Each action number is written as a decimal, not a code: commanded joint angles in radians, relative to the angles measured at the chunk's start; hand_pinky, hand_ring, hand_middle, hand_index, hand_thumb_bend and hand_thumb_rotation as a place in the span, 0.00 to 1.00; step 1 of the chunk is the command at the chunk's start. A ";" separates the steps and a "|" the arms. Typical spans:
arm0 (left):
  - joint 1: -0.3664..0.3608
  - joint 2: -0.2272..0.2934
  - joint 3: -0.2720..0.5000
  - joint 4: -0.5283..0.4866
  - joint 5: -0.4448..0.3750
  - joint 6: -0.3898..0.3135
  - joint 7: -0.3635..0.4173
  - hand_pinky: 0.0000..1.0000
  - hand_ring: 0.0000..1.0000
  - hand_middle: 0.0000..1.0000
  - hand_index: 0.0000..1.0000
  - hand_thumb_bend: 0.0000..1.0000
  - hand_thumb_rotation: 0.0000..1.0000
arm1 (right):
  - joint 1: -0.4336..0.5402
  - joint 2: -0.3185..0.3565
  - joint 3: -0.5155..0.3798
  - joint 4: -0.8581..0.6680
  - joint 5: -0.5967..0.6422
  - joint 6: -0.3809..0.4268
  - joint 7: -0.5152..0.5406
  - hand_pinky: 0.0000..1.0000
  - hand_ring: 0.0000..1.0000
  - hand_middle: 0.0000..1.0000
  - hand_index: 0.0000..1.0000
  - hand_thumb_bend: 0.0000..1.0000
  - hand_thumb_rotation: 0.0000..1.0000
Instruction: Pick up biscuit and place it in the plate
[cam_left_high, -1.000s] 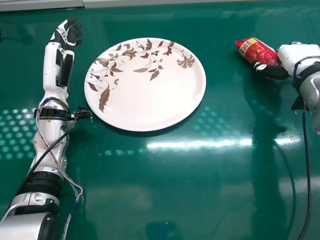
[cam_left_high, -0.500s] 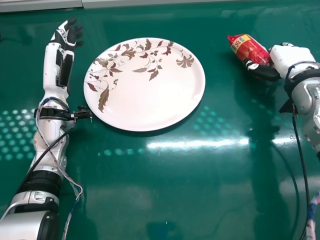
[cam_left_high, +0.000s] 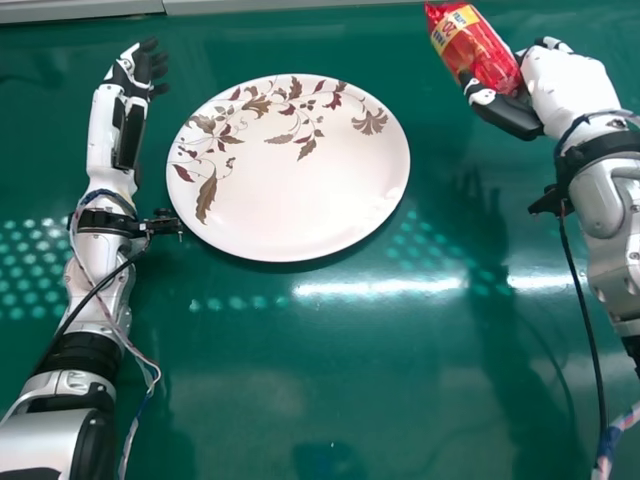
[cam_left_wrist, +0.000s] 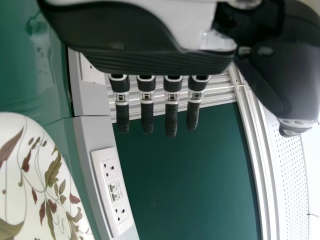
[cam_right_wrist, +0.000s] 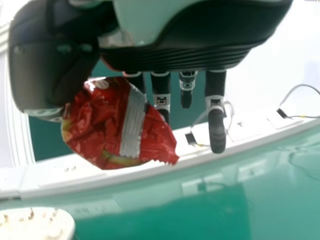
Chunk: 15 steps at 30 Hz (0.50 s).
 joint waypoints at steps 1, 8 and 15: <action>0.034 -0.001 0.001 0.032 -0.004 -0.021 -0.004 0.81 0.87 0.87 0.88 0.87 0.76 | 0.001 0.017 -0.021 -0.060 0.003 0.024 0.015 0.31 0.43 0.55 0.49 0.49 0.00; 0.030 -0.001 -0.005 0.011 0.005 -0.005 0.005 0.88 0.95 0.93 0.91 0.85 0.76 | -0.032 0.058 -0.038 -0.101 0.055 -0.060 -0.009 0.30 0.41 0.50 0.53 0.49 0.00; 0.044 -0.007 -0.007 -0.047 0.004 0.025 0.010 1.00 1.00 1.00 0.99 0.88 0.77 | -0.131 0.137 0.037 0.011 0.056 -0.179 -0.022 0.30 0.41 0.51 0.53 0.49 0.00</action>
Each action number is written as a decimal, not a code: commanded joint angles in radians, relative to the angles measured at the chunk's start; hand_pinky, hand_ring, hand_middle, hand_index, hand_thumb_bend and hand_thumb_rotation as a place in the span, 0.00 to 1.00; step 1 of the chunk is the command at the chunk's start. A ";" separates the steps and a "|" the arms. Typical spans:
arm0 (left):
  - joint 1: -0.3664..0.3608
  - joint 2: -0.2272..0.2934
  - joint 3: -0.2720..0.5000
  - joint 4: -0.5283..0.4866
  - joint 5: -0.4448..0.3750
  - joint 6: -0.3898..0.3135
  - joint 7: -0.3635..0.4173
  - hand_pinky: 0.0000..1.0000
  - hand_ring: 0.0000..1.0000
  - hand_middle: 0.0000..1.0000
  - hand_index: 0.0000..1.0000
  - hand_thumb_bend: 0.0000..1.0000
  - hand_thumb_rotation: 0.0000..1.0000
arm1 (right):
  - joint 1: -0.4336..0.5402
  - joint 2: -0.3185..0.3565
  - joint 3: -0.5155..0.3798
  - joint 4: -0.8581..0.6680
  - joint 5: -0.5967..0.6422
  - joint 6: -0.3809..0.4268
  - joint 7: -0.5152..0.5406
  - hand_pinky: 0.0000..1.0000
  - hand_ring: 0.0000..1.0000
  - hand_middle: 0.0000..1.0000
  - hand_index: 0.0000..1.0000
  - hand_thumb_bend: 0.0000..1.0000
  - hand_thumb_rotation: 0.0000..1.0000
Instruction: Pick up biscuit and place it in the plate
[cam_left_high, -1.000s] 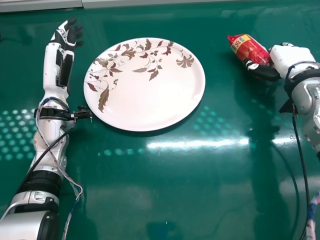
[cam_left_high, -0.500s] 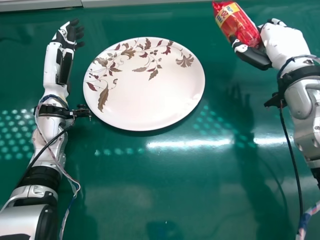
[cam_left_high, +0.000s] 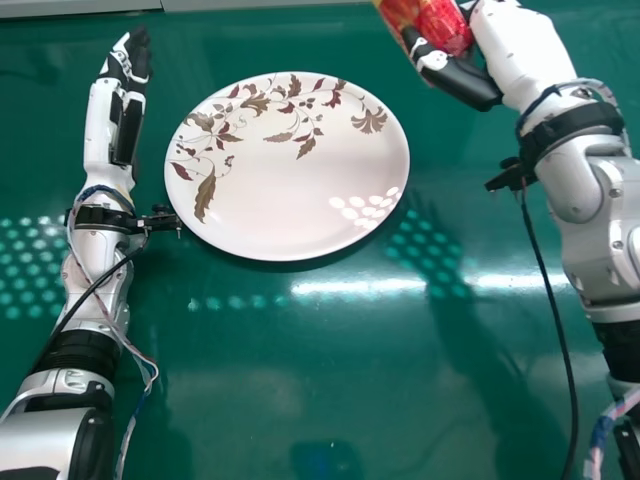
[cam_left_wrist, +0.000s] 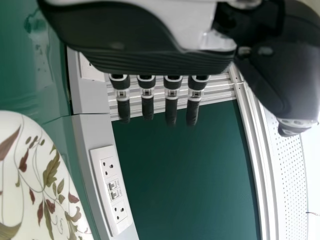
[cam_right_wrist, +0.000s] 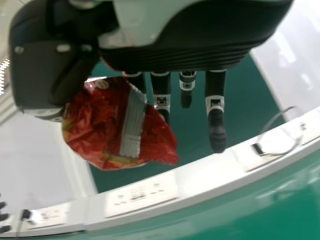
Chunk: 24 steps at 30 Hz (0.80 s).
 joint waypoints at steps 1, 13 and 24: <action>0.041 -0.009 -0.006 -0.011 0.003 0.013 0.006 1.00 1.00 1.00 1.00 0.88 0.77 | -0.048 0.030 0.037 0.035 -0.010 -0.033 -0.011 0.30 0.41 0.52 0.53 0.49 0.00; 0.037 -0.006 -0.011 -0.015 0.016 0.026 0.018 1.00 1.00 1.00 1.00 0.91 0.82 | -0.254 0.185 0.224 0.462 -0.120 -0.191 -0.153 0.28 0.43 0.56 0.52 0.49 0.00; 0.047 -0.009 -0.011 -0.029 0.012 0.022 0.023 1.00 1.00 1.00 1.00 0.91 0.87 | -0.360 0.218 0.334 0.758 -0.173 -0.284 -0.181 0.30 0.44 0.52 0.53 0.49 0.00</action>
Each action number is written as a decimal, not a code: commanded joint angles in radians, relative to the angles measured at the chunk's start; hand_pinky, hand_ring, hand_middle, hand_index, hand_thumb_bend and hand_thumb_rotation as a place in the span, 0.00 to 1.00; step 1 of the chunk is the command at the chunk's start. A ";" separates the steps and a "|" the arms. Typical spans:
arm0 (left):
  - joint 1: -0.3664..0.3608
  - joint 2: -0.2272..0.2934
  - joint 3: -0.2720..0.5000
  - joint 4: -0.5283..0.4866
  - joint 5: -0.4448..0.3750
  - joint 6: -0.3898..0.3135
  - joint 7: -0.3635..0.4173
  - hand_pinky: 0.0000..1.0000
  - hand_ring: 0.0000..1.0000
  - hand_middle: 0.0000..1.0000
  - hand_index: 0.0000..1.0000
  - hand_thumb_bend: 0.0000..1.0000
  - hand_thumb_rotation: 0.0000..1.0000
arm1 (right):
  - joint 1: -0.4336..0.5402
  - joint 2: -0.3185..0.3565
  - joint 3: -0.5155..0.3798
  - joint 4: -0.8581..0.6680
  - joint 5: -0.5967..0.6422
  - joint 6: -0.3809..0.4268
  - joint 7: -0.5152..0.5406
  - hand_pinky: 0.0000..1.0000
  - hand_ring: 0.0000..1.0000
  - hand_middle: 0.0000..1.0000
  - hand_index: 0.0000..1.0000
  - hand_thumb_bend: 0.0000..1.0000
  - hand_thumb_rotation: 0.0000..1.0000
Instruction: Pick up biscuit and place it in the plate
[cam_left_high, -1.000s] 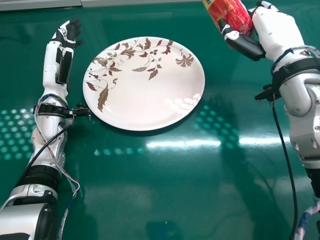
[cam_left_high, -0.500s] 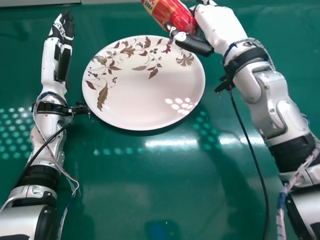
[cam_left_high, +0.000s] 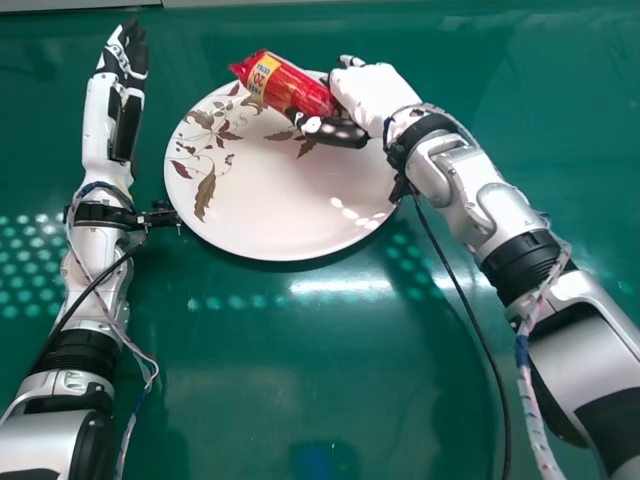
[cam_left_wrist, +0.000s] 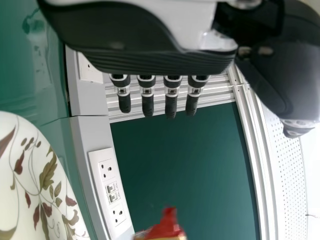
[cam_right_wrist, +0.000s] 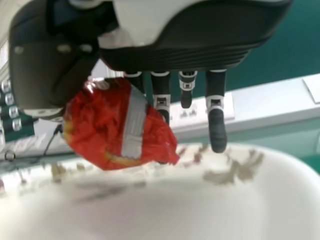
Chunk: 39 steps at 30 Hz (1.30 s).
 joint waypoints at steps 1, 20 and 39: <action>0.044 -0.010 -0.005 0.002 -0.001 -0.001 -0.003 1.00 1.00 1.00 1.00 0.92 0.87 | -0.030 0.001 0.025 0.035 -0.016 -0.012 -0.012 0.30 0.43 0.51 0.56 0.49 0.00; 0.063 -0.026 -0.010 -0.030 0.005 0.017 0.008 1.00 1.00 1.00 1.00 1.00 0.93 | -0.008 -0.033 0.095 0.040 -0.061 -0.004 -0.001 0.28 0.43 0.53 0.54 0.49 0.00; 0.059 -0.033 -0.017 -0.059 0.015 0.057 0.011 1.00 1.00 1.00 1.00 1.00 1.00 | 0.079 -0.144 0.030 -0.276 -0.005 -0.008 0.231 0.30 0.42 0.53 0.52 0.49 0.00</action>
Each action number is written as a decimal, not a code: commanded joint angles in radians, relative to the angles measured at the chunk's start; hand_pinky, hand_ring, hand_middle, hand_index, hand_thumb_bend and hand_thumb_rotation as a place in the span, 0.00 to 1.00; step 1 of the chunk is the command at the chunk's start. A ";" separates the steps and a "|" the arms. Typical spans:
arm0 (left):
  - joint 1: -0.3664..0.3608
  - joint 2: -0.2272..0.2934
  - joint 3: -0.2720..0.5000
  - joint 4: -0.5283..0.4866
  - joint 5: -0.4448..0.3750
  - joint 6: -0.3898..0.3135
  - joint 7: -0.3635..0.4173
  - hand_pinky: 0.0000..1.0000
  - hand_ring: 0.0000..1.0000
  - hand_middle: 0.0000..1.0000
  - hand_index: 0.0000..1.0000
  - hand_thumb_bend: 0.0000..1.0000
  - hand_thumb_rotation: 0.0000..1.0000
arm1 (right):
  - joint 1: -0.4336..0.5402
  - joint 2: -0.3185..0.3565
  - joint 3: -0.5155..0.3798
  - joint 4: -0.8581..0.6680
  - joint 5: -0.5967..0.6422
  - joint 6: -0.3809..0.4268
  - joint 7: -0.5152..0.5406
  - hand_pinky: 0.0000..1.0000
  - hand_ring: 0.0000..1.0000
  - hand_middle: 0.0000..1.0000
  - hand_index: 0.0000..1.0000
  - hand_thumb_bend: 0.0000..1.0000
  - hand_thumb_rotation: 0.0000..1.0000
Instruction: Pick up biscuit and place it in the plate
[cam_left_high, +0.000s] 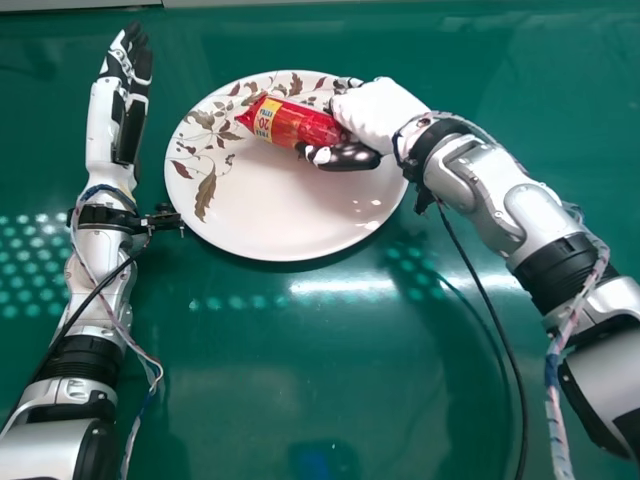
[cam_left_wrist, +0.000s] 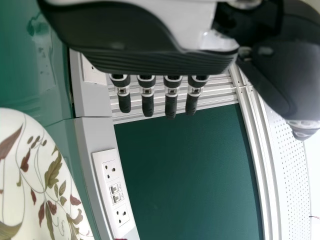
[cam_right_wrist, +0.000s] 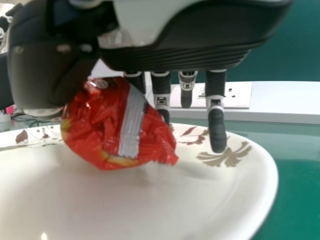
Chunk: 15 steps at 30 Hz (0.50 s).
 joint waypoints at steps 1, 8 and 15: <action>0.027 -0.016 -0.014 0.009 0.004 -0.002 -0.003 1.00 1.00 1.00 1.00 1.00 1.00 | 0.017 -0.009 -0.023 -0.045 0.032 0.030 0.087 0.28 0.39 0.46 0.52 0.51 0.00; 0.029 -0.016 -0.016 0.002 0.017 0.003 0.010 1.00 1.00 1.00 1.00 1.00 1.00 | 0.038 -0.057 -0.067 -0.143 0.070 0.028 0.206 0.67 0.96 0.99 0.98 1.00 0.53; 0.034 -0.022 -0.013 -0.008 0.020 0.009 0.011 1.00 1.00 1.00 1.00 1.00 1.00 | 0.047 -0.070 -0.094 -0.165 0.080 0.021 0.199 0.70 1.00 1.00 1.00 1.00 0.60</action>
